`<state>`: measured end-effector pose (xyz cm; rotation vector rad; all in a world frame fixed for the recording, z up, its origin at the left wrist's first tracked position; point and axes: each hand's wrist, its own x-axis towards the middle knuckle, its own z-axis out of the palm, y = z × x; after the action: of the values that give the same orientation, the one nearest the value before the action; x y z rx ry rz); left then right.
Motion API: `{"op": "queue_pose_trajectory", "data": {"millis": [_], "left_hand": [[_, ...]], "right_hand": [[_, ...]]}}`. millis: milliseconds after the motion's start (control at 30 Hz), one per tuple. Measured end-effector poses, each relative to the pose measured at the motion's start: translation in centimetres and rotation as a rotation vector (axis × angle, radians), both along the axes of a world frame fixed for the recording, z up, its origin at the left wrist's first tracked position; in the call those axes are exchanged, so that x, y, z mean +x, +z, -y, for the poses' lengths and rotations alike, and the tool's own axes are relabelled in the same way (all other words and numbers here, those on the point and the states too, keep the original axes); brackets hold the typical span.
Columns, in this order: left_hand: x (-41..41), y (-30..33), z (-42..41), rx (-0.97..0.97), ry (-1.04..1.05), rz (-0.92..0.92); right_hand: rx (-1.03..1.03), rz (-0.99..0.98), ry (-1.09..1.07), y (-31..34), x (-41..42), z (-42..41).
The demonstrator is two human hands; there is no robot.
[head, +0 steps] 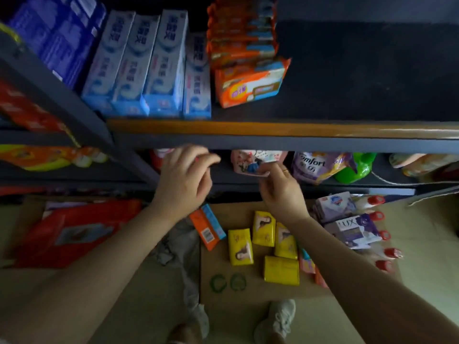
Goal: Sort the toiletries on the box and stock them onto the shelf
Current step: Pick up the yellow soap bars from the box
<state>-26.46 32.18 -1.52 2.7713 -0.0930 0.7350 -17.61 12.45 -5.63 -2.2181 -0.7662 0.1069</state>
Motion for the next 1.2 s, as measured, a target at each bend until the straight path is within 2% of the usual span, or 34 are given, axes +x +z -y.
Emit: {"op": "queue_pose_trajectory", "data": {"millis": [67,100,200,267,367,500,600,667,833,900,967,1067,1133,1200], "left_hand": [[-3.4,-4.6,-0.1,-0.160,-0.007,-0.234],[-4.9,-7.2,0.1,-0.255,0.057,-0.359],[-7.6,-15.1,1.2,-0.531,0.405,-0.727],[-7.7,-19.1,2.4,-0.771,0.602,-0.858],[-7.2,-23.8,3.9,-1.184,0.805,-0.835],[-6.9,-28.2,4.9,-1.249,0.942,-0.768],[-6.7,-28.9,4.4,-1.241,0.972,-0.740],[-6.4,-27.0,4.5,-1.189,0.959,-0.704],[-6.5,-22.6,4.9,-0.929,0.713,-0.697],[-7.3,-21.3,4.2,-0.958,0.606,-0.776],[-8.0,-19.3,3.5,-1.126,0.550,-0.845],[-8.4,-14.7,3.0,-1.348,0.545,-0.816],[-8.1,-11.4,2.9,-1.412,0.507,-0.796],[-7.3,-8.2,3.0,-1.431,0.427,-0.778]], "right_hand": [[-0.091,-0.155,0.055,-3.4,-1.1,-0.7],[-0.154,-0.231,0.078,-5.4,-1.6,-0.9],[-0.457,-0.369,0.150,-11.2,-3.7,-0.9],[-0.662,-0.390,0.227,-14.1,-4.8,-0.3],[-0.814,-0.354,0.389,-16.5,-5.8,0.7],[-0.916,-0.190,0.558,-18.1,-6.7,1.5],[-0.879,-0.142,0.536,-18.4,-6.8,1.3],[-0.855,-0.136,0.502,-18.3,-6.7,1.0],[-0.882,-0.183,0.432,-17.6,-7.0,1.3],[-0.850,-0.303,0.390,-17.1,-7.1,1.5],[-0.738,-0.472,0.290,-15.7,-6.7,1.8],[-0.501,-0.652,0.084,-12.4,-5.2,2.4],[-0.228,-0.825,0.003,-8.9,-3.8,3.0],[0.073,-1.031,0.012,-4.6,-2.7,3.9]]}}
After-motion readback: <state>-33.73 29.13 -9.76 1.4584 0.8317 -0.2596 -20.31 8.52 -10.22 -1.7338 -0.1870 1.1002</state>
